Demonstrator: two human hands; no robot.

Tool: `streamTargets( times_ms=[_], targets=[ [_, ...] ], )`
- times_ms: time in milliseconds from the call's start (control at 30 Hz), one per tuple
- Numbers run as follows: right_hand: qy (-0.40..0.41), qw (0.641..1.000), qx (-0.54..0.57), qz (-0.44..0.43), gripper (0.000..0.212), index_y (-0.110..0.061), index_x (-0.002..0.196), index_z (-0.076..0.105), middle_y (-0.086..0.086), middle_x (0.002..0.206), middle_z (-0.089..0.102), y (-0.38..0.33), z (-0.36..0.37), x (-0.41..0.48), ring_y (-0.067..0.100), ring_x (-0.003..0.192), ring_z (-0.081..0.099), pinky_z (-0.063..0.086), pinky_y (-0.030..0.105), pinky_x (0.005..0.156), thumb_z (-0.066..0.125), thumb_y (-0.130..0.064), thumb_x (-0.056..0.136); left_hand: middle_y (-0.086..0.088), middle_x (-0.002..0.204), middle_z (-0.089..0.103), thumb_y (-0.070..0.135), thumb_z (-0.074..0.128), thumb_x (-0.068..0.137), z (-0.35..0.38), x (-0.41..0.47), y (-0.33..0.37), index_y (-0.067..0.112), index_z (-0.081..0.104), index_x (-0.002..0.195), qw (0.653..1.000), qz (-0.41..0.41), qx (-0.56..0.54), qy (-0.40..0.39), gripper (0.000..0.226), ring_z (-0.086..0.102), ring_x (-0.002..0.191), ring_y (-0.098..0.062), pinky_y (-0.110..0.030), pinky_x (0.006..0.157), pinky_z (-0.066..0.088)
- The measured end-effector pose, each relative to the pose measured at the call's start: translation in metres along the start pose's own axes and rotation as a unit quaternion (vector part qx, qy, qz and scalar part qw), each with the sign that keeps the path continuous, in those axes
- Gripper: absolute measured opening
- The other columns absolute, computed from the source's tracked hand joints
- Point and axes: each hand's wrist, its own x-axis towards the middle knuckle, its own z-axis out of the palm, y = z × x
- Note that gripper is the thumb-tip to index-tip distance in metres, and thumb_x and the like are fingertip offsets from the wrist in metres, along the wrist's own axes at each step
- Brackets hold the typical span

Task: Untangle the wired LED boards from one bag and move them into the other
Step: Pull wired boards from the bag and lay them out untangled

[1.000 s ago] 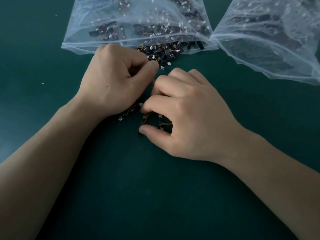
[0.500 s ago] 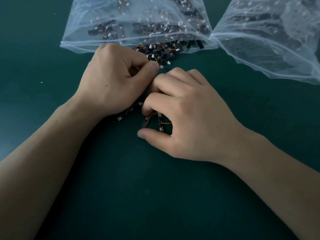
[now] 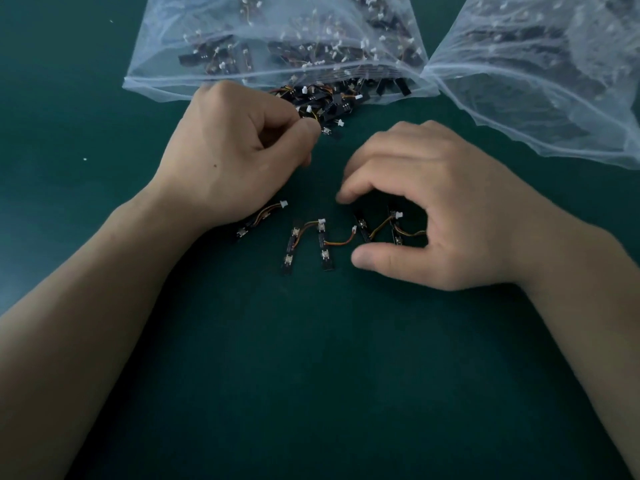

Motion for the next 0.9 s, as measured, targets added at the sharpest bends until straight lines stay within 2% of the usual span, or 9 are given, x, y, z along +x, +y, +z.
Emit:
streamTargets(
  times_ms=[100, 200, 300, 400, 467, 533, 600, 700, 900],
  targets=[
    [-0.015, 0.999, 0.042, 0.023, 0.064, -0.023, 0.116, 0.072, -0.007, 0.12, 0.062, 0.008, -0.004, -0.002, 0.018, 0.111, 0.056, 0.044, 0.041, 0.102, 0.072, -0.073, 0.076, 0.002, 0.057, 0.066, 0.02, 0.067, 0.088, -0.013, 0.001, -0.003, 0.018, 0.076, 0.079, 0.99, 0.017, -0.082, -0.117, 0.013, 0.053, 0.046, -0.01, -0.02, 0.047, 0.038],
    [-0.021, 0.997, 0.068, 0.039, 0.068, -0.027, 0.115, 0.074, -0.009, 0.119, 0.06, 0.009, -0.006, -0.003, 0.015, 0.109, 0.054, 0.044, 0.033, 0.099, 0.075, -0.078, 0.068, -0.002, 0.063, 0.071, 0.006, 0.057, 0.07, -0.027, 0.003, -0.012, 0.018, 0.079, 0.087, 0.972, 0.015, -0.138, -0.19, 0.03, 0.057, 0.053, -0.026, -0.024, 0.048, 0.037],
    [-0.027, 0.994, 0.091, 0.055, 0.065, -0.034, 0.113, 0.074, -0.012, 0.115, 0.056, 0.009, -0.004, -0.002, 0.009, 0.107, 0.052, 0.044, 0.028, 0.093, 0.075, -0.078, 0.065, -0.005, 0.059, 0.066, 0.019, 0.054, 0.059, -0.029, 0.001, -0.012, 0.023, 0.08, 0.078, 0.974, 0.025, -0.111, -0.197, 0.032, 0.051, 0.048, -0.023, -0.021, 0.045, 0.033],
    [-0.027, 0.993, 0.098, 0.059, 0.06, -0.035, 0.111, 0.074, -0.013, 0.105, 0.056, 0.01, -0.002, 0.001, 0.005, 0.101, 0.053, 0.041, 0.023, 0.086, 0.074, -0.077, 0.068, 0.0, 0.056, 0.061, 0.017, 0.052, 0.058, -0.023, -0.002, -0.007, 0.025, 0.075, 0.073, 0.976, 0.061, -0.041, -0.205, 0.028, 0.049, 0.047, -0.014, -0.017, 0.047, 0.033],
    [-0.007, 0.993, 0.103, 0.063, 0.052, -0.03, 0.108, 0.075, -0.012, 0.095, 0.057, 0.012, -0.001, 0.002, 0.008, 0.092, 0.056, 0.043, 0.026, 0.079, 0.071, -0.072, 0.078, 0.002, 0.055, 0.059, 0.018, 0.054, 0.059, -0.02, -0.002, -0.005, 0.023, 0.071, 0.069, 0.978, 0.083, 0.006, -0.189, 0.021, 0.052, 0.051, -0.016, -0.023, 0.051, 0.039],
    [0.032, 0.99, 0.122, 0.071, 0.039, -0.022, 0.106, 0.076, -0.012, 0.088, 0.061, 0.014, 0.0, 0.002, 0.012, 0.087, 0.059, 0.046, 0.029, 0.074, 0.06, -0.056, 0.095, -0.001, 0.057, 0.057, 0.024, 0.053, 0.062, -0.018, -0.004, -0.004, 0.019, 0.064, 0.064, 0.978, 0.11, 0.048, -0.168, 0.012, 0.053, 0.055, -0.022, -0.033, 0.054, 0.044],
    [0.055, 0.987, 0.129, 0.083, 0.028, -0.019, 0.103, 0.076, -0.015, 0.088, 0.065, 0.02, -0.003, 0.0, 0.011, 0.086, 0.063, 0.045, 0.023, 0.073, 0.054, -0.037, 0.102, -0.002, 0.058, 0.054, 0.027, 0.054, 0.069, -0.016, -0.006, -0.005, 0.016, 0.057, 0.06, 0.977, 0.13, 0.071, -0.15, 0.015, 0.05, 0.059, -0.029, -0.041, 0.055, 0.045],
    [0.043, 0.984, 0.131, 0.114, 0.011, -0.026, 0.092, 0.076, -0.019, 0.082, 0.066, 0.03, -0.009, -0.002, 0.011, 0.077, 0.06, 0.039, 0.016, 0.067, 0.065, -0.025, 0.091, -0.003, 0.057, 0.042, 0.032, 0.055, 0.083, -0.01, -0.007, -0.005, 0.015, 0.043, 0.056, 0.976, 0.153, 0.107, -0.115, 0.034, 0.042, 0.058, -0.032, -0.043, 0.053, 0.042],
    [0.028, 0.986, 0.134, 0.1, 0.006, -0.027, 0.077, 0.072, -0.012, 0.077, 0.065, 0.029, -0.009, -0.003, 0.022, 0.072, 0.06, 0.044, 0.028, 0.061, 0.071, -0.025, 0.083, -0.008, 0.053, 0.033, 0.039, 0.051, 0.091, -0.007, -0.009, -0.001, 0.013, 0.026, 0.057, 0.974, 0.146, 0.144, -0.1, 0.049, 0.036, 0.056, -0.037, -0.038, 0.049, 0.035]
  ],
)
